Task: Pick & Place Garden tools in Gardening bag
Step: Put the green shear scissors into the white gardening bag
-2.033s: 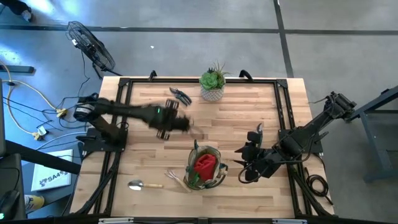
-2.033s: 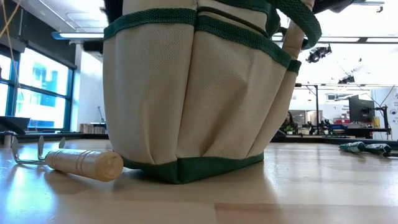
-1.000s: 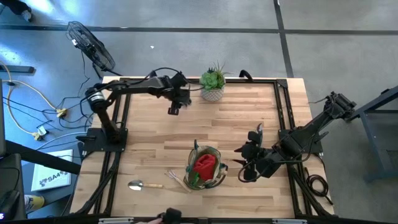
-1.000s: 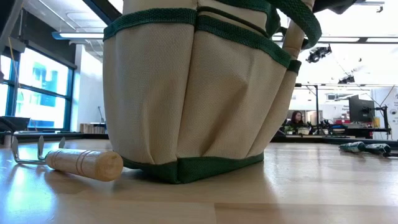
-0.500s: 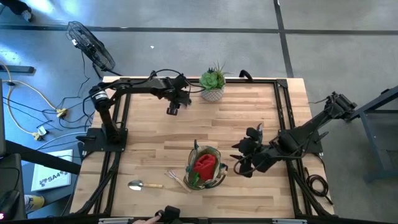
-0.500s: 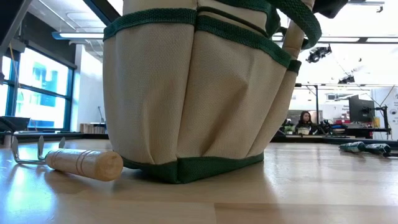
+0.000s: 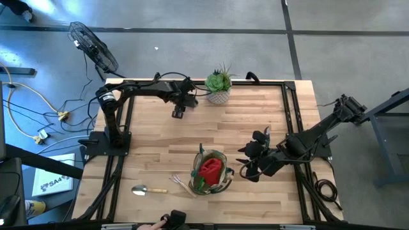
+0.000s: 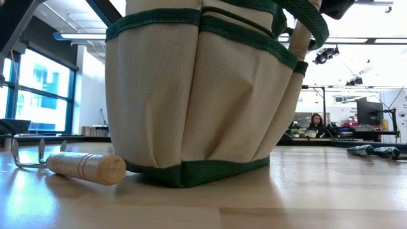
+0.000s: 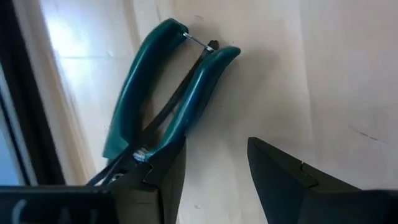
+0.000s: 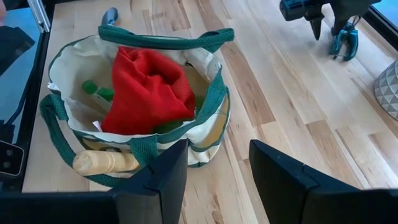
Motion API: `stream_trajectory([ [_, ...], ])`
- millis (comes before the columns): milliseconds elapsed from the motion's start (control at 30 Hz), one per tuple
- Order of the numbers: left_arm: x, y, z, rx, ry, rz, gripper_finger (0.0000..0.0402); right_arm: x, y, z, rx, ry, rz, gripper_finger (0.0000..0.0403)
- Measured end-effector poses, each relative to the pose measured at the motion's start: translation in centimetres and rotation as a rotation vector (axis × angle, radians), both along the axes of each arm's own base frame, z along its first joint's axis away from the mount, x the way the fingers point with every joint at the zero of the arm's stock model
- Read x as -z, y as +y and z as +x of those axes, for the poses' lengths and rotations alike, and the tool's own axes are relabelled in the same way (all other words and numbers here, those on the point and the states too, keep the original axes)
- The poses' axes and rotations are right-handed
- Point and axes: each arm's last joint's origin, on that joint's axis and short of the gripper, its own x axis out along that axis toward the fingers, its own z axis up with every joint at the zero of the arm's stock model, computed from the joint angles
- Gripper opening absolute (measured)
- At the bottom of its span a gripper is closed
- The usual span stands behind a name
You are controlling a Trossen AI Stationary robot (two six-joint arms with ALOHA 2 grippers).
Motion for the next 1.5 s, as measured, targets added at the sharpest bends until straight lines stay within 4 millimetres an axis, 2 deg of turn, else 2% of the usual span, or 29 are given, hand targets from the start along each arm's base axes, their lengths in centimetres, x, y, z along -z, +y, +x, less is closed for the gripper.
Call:
stream_trajectory([
  [633,-0.6,0.3,0.7,0.041,-0.074,0.015,0.0166,0.0,0.0,0.0,-0.012,0.002,-0.016,0.0165],
  [867,-0.6,0.3,0.7,0.027,-0.074,0.006,0.0166,0.0,-0.7,0.4,0.012,0.006,-0.008,0.0165],
  [1100,0.8,0.5,0.9,0.017,-0.042,-0.014,0.0166,0.2,-1.0,1.0,0.01,0.008,0.011,0.0165],
  [1300,1.1,0.5,1.0,0.002,-0.039,-0.028,0.0165,0.7,-0.8,1.5,-0.018,0.029,0.014,0.0165],
  [1400,1.2,0.4,0.9,-0.015,-0.032,-0.037,0.0151,0.7,-1.0,1.7,-0.012,0.027,0.02,0.0165],
  [1500,1.3,0.3,0.8,-0.019,-0.019,-0.045,0.0113,0.7,-1.0,1.8,-0.012,0.024,0.022,0.0165],
])
